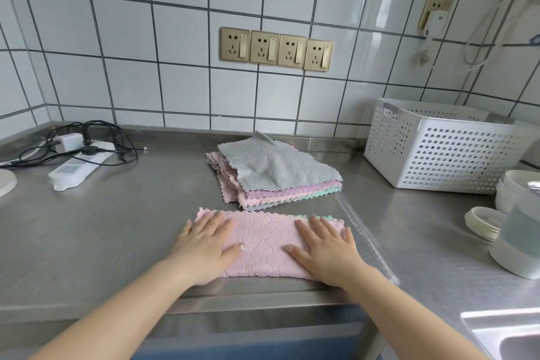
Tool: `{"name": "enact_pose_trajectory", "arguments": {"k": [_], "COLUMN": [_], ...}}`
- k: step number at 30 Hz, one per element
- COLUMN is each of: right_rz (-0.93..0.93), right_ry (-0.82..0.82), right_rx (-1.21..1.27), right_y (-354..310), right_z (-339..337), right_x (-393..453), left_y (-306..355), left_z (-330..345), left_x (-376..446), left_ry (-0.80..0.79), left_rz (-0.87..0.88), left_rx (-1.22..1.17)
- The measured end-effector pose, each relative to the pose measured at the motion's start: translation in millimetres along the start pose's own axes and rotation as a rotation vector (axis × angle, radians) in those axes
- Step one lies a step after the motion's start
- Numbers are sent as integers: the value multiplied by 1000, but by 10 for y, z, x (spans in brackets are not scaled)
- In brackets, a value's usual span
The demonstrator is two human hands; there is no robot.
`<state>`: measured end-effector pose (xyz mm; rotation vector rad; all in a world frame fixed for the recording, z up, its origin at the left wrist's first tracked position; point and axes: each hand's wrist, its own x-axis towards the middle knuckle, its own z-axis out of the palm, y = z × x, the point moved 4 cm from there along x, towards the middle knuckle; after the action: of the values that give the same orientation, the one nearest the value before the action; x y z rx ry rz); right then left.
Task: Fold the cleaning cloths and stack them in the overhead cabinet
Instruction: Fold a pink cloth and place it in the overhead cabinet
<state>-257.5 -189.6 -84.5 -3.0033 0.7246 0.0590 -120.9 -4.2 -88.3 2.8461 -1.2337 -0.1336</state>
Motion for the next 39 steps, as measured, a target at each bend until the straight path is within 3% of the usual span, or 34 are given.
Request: {"name": "enact_pose_trajectory", "arguments": {"k": [4, 9, 11, 15, 19, 22, 25, 28, 32, 39], "right_rz": [0, 116, 186, 265, 287, 258, 230, 250, 319, 315], "right_ry": [-53, 97, 133, 89, 108, 251, 400, 425, 278, 206], "right_rx": [-8, 149, 175, 309, 388, 388, 609, 764, 700, 449], "right_y": [178, 588, 770, 914, 850, 790, 758, 722, 719, 704], "right_z": [-42, -282, -327, -321, -302, -353, -417, -402, -238, -260], "right_x": [15, 47, 44, 97, 177, 202, 199, 254, 369, 451], "left_y": [151, 923, 1146, 1089, 873, 828, 805, 810, 776, 270], "left_z": [-98, -170, -164, -248, -74, 28, 28, 26, 30, -149], "left_x": [-41, -322, -358, -55, 173, 164, 163, 152, 194, 527], "left_ry": [62, 221, 222, 241, 111, 109, 159, 175, 157, 259], "left_rz": [32, 470, 529, 384, 182, 125, 105, 96, 77, -96], "left_rx": [45, -150, -178, -229, -81, -73, -63, -65, -95, -102]}}
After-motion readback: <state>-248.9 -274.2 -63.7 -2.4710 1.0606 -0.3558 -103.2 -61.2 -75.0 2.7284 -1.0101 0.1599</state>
